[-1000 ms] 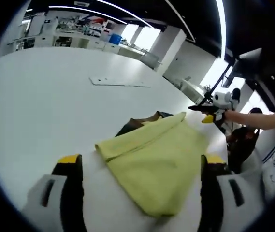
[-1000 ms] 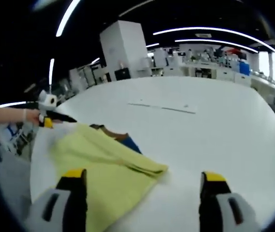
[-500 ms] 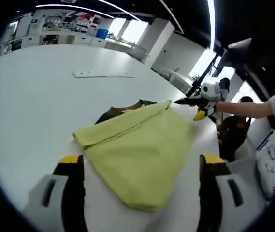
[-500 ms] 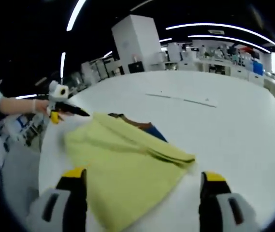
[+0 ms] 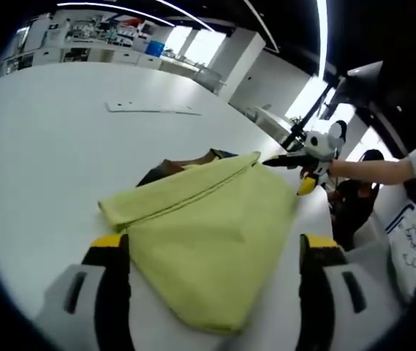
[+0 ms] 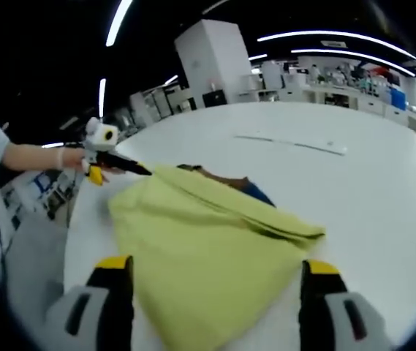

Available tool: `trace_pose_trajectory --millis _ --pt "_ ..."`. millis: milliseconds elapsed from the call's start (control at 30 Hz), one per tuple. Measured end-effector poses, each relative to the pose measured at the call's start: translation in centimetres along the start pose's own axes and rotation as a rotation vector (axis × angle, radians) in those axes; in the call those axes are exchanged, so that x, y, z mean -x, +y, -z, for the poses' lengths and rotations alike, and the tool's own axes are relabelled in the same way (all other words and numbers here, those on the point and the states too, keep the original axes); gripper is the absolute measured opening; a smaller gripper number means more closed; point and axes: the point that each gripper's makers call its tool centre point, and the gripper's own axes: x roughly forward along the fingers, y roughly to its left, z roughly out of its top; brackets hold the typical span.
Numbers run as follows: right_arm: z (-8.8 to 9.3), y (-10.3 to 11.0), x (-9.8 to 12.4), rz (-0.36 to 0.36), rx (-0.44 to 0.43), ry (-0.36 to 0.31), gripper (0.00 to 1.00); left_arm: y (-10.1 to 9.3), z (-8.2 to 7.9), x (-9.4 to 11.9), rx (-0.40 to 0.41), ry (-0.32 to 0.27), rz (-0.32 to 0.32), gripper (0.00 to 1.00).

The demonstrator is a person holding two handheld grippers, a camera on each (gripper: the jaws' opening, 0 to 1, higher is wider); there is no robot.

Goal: Fold the garment on the visible template until the final outline fits inside the template.

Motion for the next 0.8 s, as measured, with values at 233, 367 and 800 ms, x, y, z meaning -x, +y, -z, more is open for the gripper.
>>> trace_pose_trajectory --millis 233,367,800 --pt "-0.7 -0.8 -0.7 0.009 -0.021 -0.023 0.96 1.7 -1.2 -0.3 0.026 -0.037 -0.006 0.92" --pt "-1.9 -1.7 -1.2 0.022 -0.032 -0.05 0.95 2.2 -2.3 -0.6 0.027 -0.073 -0.018 0.94" --pt "-3.5 -3.7 -3.5 0.047 -0.066 -0.062 0.91 3.9 -4.0 -1.9 0.074 -0.126 -0.048 0.94"
